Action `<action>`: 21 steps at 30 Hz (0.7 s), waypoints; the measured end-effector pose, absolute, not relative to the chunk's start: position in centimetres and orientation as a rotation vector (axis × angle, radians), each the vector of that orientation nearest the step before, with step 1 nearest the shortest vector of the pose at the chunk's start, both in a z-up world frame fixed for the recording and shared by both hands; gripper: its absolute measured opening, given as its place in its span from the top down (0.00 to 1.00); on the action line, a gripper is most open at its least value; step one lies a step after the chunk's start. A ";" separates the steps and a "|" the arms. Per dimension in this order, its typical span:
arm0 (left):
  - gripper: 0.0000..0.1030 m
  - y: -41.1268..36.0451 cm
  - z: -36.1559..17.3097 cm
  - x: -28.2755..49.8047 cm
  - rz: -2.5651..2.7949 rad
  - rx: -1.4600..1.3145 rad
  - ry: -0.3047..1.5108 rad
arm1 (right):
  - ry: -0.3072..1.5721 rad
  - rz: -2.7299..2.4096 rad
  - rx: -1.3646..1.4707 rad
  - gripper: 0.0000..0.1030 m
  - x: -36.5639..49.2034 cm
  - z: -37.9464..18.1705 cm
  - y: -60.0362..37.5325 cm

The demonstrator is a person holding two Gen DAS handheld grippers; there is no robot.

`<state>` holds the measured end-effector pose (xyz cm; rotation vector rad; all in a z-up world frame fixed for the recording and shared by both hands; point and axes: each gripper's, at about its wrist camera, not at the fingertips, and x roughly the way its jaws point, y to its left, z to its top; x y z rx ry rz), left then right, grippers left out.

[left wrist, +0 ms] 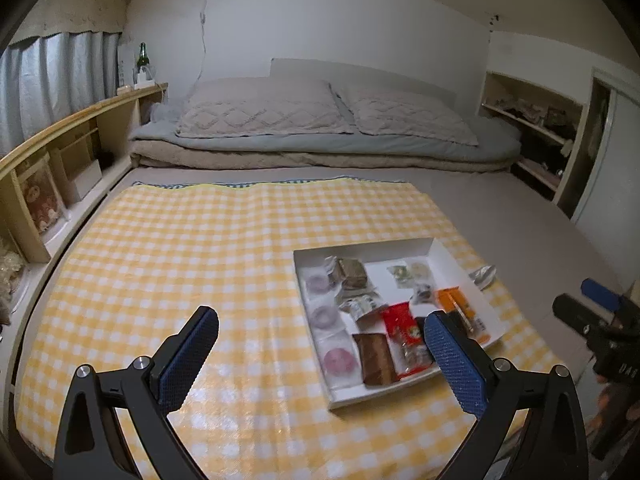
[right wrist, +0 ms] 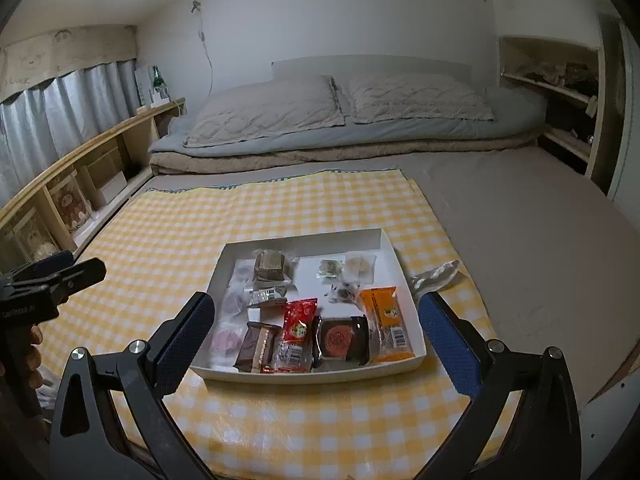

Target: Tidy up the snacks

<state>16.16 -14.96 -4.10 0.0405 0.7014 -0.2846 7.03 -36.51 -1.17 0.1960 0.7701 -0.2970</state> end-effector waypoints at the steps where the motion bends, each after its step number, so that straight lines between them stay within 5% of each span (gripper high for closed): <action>1: 0.00 -14.8 -4.3 15.7 -0.281 0.043 0.699 | 0.767 -0.301 0.191 0.00 6.8 -1.3 -36.3; 21: 0.00 -13.6 -8.7 13.8 -0.217 0.045 0.667 | 0.740 -0.336 0.109 0.00 5.6 -4.4 -34.0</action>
